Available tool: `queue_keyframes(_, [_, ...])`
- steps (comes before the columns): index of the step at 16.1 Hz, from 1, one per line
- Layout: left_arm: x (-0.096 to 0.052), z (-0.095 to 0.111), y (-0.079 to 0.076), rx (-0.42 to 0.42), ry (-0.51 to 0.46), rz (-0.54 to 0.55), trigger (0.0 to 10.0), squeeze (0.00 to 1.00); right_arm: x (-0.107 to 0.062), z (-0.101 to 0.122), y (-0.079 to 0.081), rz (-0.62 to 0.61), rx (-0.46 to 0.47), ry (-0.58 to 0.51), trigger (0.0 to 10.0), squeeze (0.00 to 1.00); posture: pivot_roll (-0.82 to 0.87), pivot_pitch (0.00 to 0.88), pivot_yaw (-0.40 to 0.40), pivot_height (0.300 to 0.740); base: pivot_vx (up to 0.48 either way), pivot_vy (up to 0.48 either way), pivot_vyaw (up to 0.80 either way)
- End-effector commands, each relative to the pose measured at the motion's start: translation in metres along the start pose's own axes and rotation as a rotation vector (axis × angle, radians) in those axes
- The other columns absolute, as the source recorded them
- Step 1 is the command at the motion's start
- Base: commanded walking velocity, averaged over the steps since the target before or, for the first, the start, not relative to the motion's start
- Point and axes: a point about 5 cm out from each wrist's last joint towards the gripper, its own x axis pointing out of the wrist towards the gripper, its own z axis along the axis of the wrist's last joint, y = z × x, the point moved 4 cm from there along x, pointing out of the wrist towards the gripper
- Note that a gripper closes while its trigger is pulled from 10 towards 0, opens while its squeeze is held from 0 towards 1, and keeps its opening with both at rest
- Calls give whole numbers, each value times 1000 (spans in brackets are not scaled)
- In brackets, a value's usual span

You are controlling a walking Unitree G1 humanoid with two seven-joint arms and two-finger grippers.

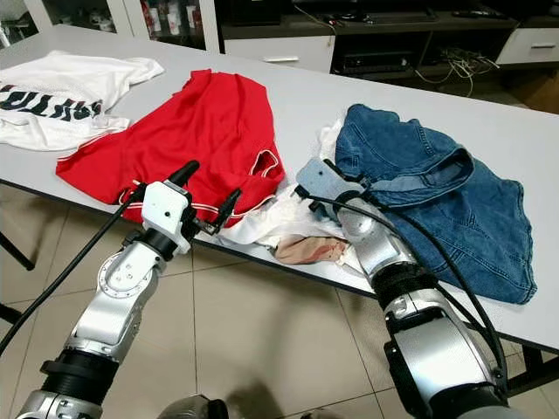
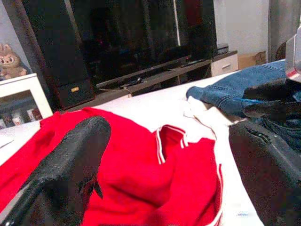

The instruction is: Hang hanger

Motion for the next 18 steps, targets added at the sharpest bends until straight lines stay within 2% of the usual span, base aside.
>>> queue_keyframes(1, [2, 7, -6, 14, -26, -25, 10000, 0, 0, 1, -10, -13, 39, -15, 0, 0, -23, 0, -13, 740, 0, 0, 0])
queue_keyframes(6, [4, 8, -9, 12, -32, -36, 10000, 0, -2, 4, -15, -2, 45, -52, 0, 0, -28, 0, -11, 740, 0, 0, 0])
queue_keyframes(7, [5, 8, -10, 12, -32, -39, 10000, 0, -2, 8, -20, -8, 185, -76, 0, 0, -28, 0, -11, 740, 0, 0, 0])
queue_keyframes(8, [5, 8, -10, 14, -32, -41, 10000, 0, -2, 10, -27, -16, 335, -86, 0, 0, -33, 0, -11, 740, 0, 0, 0])
queue_keyframes(9, [5, 8, -10, 18, -31, -44, 10000, 0, -2, 12, -37, -28, 380, -101, 0, 0, -34, 0, -11, 740, 0, 0, 0])
queue_keyframes(11, [6, 8, -11, 20, -30, -45, 10000, 0, -5, 18, -61, -56, 393, -143, 0, 0, -35, 0, -13, 740, 0, 0, 0])
queue_keyframes(13, [6, 7, -11, 22, -30, -44, 10000, 0, -11, 23, -91, -80, 395, -184, 0, 0, -38, 0, -16, 740, 0, 0, 0])
queue_keyframes(15, [7, 8, -12, 18, -35, -46, 10000, 0, -17, 37, -111, -77, 388, -256, 0, 0, -44, 0, -17, 740, 0, 0, 0])
queue_keyframes(17, [12, 13, -16, 5, -58, -58, 10000, 0, -21, 59, -117, -34, 419, -364, 0, 0, -51, 0, -17, 740, 0, 0, 0])
queue_keyframes(18, [20, 23, -24, -15, -103, -90, 10000, 0, -22, 77, -114, 0, 458, -434, 0, 0, -54, 0, -17, 740, 0, 0, 0])
